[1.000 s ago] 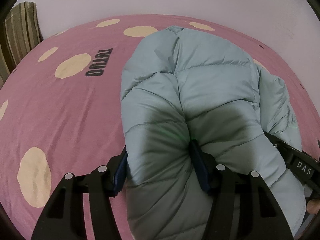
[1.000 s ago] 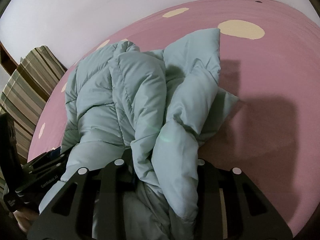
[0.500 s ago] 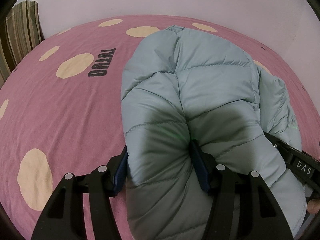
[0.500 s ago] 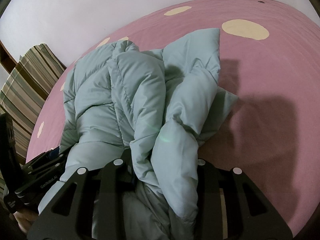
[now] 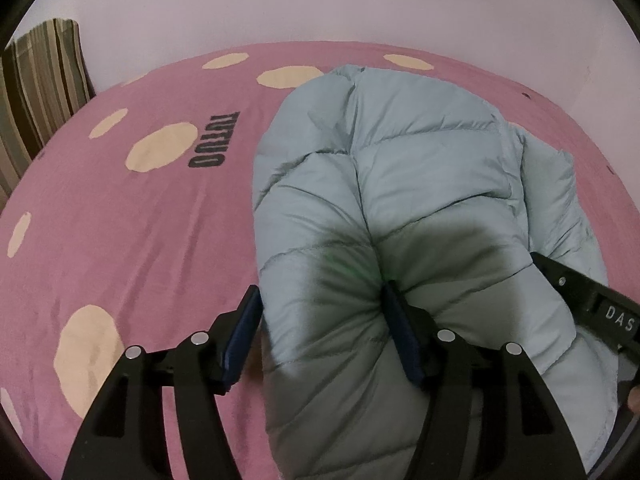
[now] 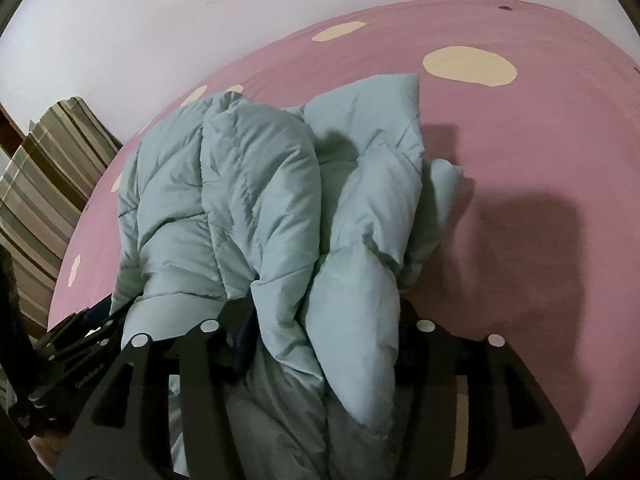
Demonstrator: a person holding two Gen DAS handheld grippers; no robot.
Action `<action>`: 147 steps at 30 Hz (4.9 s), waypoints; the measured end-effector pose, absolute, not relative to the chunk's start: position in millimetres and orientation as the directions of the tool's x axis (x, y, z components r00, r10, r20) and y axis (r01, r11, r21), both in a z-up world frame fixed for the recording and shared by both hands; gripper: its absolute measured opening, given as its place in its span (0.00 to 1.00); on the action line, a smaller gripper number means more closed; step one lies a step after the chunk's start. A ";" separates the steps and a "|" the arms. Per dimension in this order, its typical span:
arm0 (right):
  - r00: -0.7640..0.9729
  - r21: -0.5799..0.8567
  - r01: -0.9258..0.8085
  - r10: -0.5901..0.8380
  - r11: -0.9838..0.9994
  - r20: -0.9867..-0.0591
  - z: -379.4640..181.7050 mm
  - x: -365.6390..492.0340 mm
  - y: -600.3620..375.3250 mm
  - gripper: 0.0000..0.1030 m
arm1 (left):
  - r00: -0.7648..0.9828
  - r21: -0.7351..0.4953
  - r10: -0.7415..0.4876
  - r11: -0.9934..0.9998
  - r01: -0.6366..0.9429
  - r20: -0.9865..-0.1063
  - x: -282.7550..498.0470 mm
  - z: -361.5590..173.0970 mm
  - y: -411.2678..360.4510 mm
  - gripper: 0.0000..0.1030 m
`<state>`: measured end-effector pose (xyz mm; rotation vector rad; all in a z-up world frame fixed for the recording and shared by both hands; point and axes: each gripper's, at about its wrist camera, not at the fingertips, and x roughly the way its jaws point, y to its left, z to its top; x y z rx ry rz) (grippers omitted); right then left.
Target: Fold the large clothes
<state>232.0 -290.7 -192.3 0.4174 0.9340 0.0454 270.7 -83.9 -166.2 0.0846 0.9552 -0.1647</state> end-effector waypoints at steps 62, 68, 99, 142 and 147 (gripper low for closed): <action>0.803 0.039 0.164 -0.110 0.986 -0.586 -52.1 59.2 -213.4 0.81 | 0.788 0.051 -0.026 0.996 0.073 -0.615 109.0 -50.3 -61.5 0.79; 0.804 0.037 0.159 -0.107 0.987 -0.584 -51.0 57.9 -211.1 0.81 | 0.787 0.049 -0.028 0.996 0.074 -0.616 108.4 -50.6 -60.9 0.79; 0.806 0.033 0.159 -0.110 0.987 -0.582 -49.2 56.4 -205.8 0.81 | 0.787 0.041 -0.033 0.996 0.074 -0.616 104.8 -49.9 -60.0 0.79; 0.808 -0.008 0.149 -0.126 0.989 -0.576 -47.7 50.3 -211.2 0.91 | 0.819 0.038 -0.023 0.998 0.054 -0.574 99.4 -44.0 -65.1 0.84; 0.804 -0.009 0.142 -0.121 0.990 -0.582 -52.4 53.0 -215.3 0.91 | 0.812 0.040 -0.014 0.998 0.046 -0.584 102.0 -51.3 -65.9 0.84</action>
